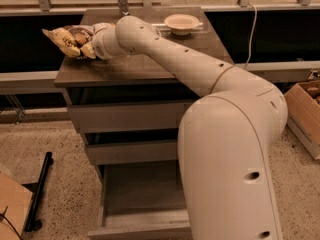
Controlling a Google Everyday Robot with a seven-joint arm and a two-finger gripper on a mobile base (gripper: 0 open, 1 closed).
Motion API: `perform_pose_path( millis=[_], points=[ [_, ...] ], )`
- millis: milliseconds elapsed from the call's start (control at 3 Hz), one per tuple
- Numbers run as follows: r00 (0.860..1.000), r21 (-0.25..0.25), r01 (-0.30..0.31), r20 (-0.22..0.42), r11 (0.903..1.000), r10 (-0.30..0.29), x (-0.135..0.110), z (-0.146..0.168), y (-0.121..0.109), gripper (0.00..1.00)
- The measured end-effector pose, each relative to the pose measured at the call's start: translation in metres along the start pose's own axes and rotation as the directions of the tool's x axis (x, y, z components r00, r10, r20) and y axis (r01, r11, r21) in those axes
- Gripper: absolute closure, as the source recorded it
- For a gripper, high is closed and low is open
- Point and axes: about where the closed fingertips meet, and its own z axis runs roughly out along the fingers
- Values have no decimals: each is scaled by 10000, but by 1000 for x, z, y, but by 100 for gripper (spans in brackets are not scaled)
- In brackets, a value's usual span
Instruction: Place brown chip bag into bottom drawer
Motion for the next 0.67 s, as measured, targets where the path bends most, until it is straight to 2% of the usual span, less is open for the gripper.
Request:
perform_pose_path(
  millis=[667],
  points=[
    [10000,0,0,0,10000,0,0,0,0,57]
  ],
)
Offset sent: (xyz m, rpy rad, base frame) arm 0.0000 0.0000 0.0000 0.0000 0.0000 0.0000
